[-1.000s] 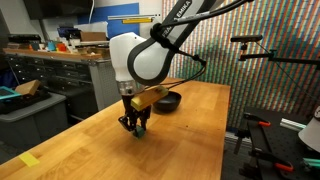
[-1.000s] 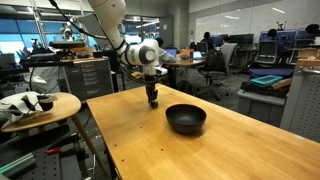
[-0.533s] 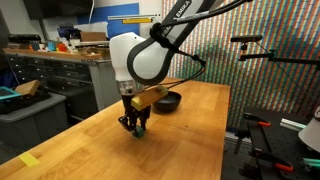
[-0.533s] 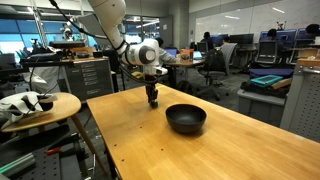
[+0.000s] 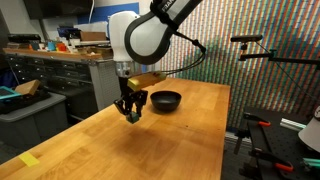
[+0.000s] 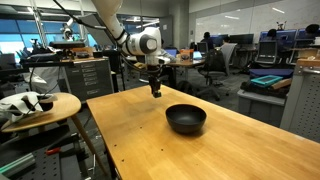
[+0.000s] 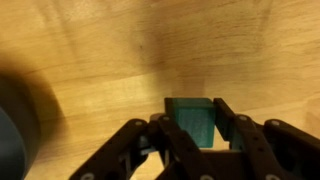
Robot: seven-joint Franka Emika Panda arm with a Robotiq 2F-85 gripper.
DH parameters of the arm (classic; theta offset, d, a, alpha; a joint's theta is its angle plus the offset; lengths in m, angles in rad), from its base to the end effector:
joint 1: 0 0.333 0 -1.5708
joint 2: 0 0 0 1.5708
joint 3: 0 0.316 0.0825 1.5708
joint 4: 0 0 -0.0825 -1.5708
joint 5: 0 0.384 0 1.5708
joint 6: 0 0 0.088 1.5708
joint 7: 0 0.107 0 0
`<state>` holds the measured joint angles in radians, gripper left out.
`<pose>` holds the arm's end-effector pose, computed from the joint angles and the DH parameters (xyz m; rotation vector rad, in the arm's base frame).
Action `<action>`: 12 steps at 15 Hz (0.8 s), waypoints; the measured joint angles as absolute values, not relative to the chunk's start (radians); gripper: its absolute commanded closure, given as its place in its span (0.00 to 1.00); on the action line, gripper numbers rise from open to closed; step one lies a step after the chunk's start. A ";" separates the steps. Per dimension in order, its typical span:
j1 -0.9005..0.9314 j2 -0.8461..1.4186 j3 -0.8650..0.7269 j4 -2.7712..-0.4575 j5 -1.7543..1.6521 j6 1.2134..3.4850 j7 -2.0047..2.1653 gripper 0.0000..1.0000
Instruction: Put the green block in the bowl
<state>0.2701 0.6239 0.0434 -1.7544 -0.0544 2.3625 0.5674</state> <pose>0.6316 0.2016 0.2128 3.1045 -0.3474 -0.0127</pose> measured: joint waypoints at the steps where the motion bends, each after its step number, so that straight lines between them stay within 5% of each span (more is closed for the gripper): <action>1: 0.267 0.604 0.037 -1.759 -0.054 2.354 0.567 0.82; 12: 0.175 0.422 -0.058 -1.924 -0.054 2.324 0.569 0.82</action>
